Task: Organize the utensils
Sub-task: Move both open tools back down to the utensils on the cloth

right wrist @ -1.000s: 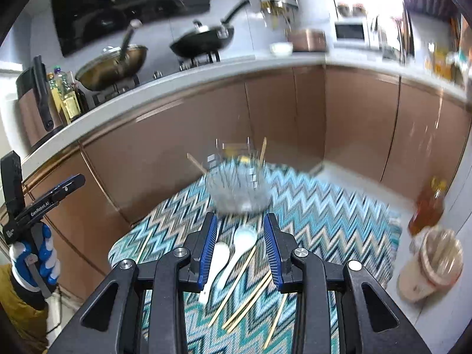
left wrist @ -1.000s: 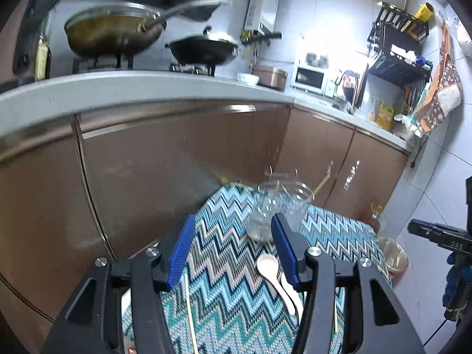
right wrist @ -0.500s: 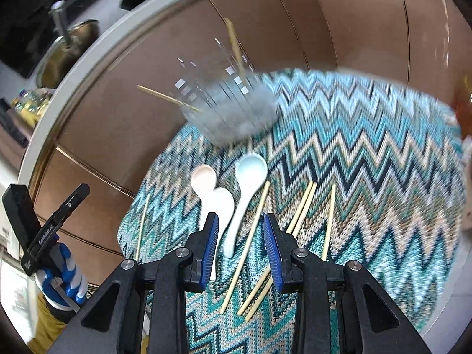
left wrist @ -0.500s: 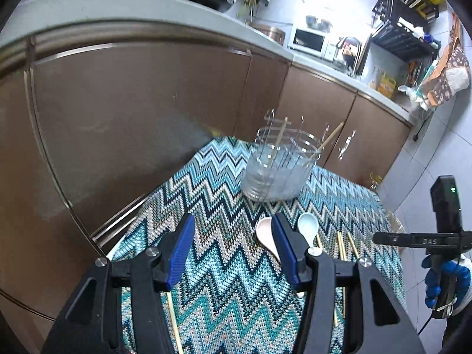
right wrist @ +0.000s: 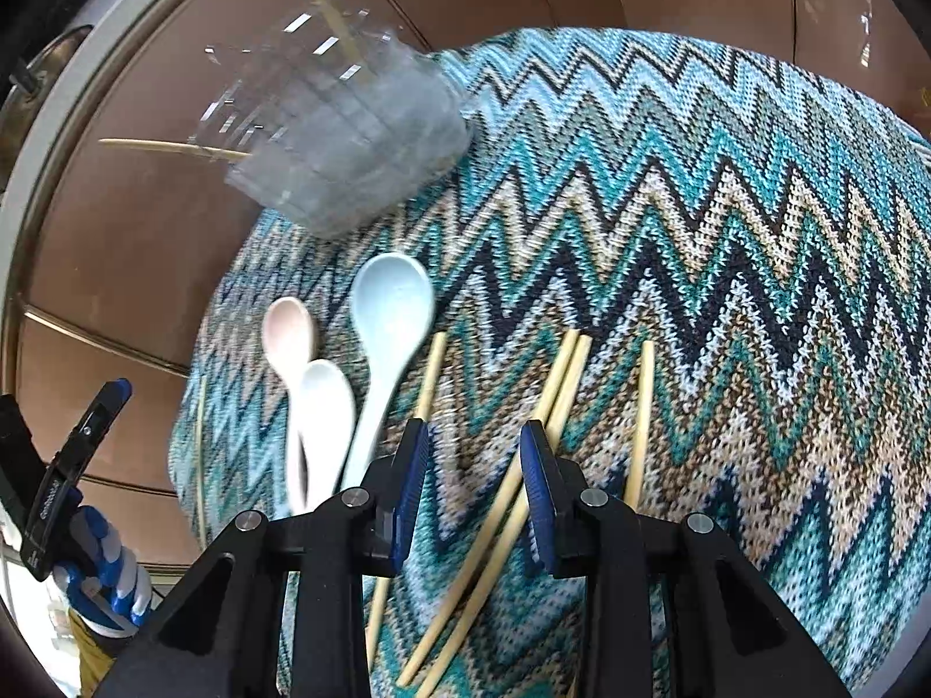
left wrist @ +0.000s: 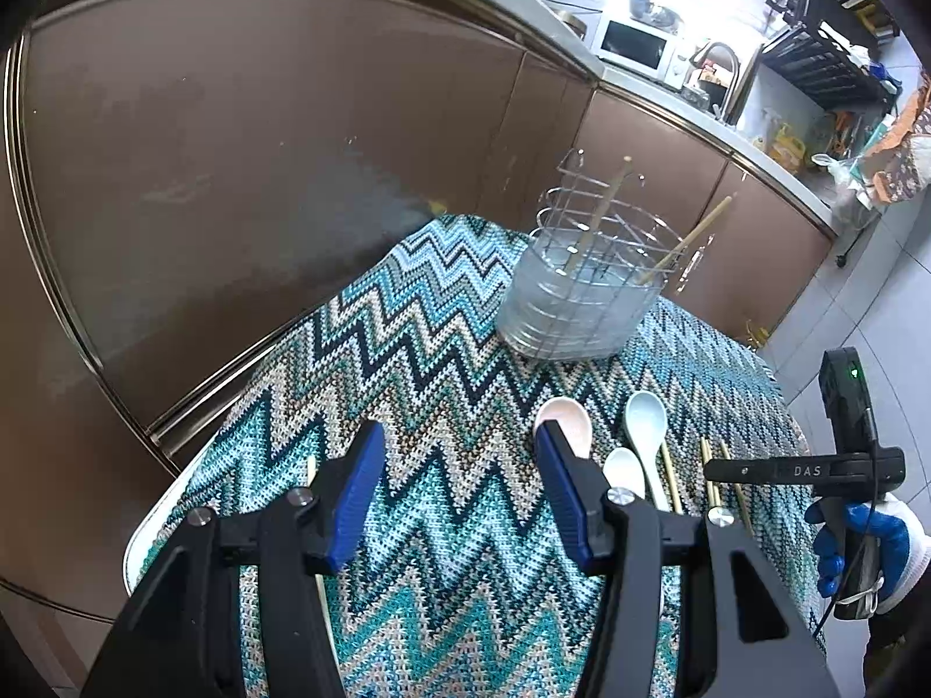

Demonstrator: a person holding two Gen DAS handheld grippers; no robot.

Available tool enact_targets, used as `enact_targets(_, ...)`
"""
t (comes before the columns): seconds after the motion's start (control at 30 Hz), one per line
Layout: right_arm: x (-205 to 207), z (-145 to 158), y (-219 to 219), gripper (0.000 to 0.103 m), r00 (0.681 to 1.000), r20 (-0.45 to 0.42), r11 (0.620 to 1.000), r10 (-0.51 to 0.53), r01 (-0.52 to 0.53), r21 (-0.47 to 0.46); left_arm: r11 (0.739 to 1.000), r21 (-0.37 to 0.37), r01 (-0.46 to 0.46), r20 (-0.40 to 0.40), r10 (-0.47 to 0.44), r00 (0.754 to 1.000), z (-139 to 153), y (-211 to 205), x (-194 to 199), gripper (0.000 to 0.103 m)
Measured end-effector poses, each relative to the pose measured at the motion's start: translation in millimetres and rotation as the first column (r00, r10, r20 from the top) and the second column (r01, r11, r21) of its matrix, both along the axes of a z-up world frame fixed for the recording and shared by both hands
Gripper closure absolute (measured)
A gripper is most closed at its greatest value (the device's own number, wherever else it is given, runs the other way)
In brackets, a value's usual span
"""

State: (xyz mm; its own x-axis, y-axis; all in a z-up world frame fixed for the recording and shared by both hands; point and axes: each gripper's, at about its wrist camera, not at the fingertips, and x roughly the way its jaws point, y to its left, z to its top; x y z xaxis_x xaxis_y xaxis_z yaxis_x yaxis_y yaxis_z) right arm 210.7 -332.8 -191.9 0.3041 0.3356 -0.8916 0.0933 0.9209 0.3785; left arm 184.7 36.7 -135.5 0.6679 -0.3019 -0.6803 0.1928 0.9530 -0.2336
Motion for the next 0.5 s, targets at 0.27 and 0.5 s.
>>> enact_targets(0.27, 19.0, -15.0, 5.8, 0.070, 0.998, -0.057, 0.997, 0.016, -0.020, -0.071, 1.000, -0.007, -0.003, -0.018, 0.003, 1.000, -6.9, 1.9, 4.8, 0.051)
enact_targets(0.5, 35.9, -17.9, 17.6, 0.071, 0.996, -0.082, 0.990, 0.025, -0.036, -0.139, 0.999, -0.038, 0.017, -0.070, -0.019, 0.997, -12.7, -3.6, 12.1, 0.051)
